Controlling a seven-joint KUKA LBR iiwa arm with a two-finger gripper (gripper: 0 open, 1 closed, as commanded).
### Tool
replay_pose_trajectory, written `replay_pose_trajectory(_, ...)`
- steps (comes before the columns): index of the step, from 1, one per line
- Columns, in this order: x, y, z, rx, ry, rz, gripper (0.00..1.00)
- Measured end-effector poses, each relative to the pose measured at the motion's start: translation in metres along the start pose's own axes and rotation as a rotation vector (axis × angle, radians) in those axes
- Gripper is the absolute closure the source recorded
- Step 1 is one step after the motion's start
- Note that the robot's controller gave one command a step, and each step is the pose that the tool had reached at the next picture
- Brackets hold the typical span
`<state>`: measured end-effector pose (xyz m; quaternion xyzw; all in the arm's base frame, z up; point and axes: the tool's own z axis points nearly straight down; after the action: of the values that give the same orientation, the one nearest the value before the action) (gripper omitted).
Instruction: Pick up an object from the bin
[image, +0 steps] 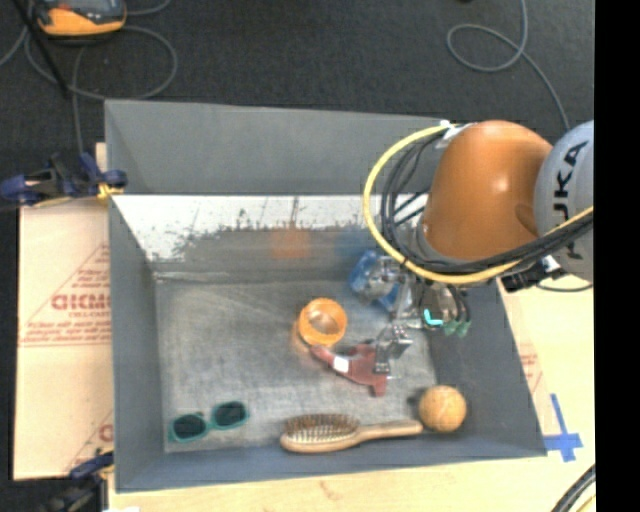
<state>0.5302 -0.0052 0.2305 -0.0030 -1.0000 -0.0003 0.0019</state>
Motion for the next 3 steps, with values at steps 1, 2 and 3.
replay_pose_trajectory(1, -0.002, 0.0, -0.004, 0.0, -0.008, 0.0, 0.0)
replay_pose_trajectory(2, 0.018, 0.02, 0.063, 0.002, -0.011, -0.058, 0.0)
replay_pose_trajectory(3, 0.03, 0.002, 0.119, -0.001, -0.013, 0.116, 0.0)
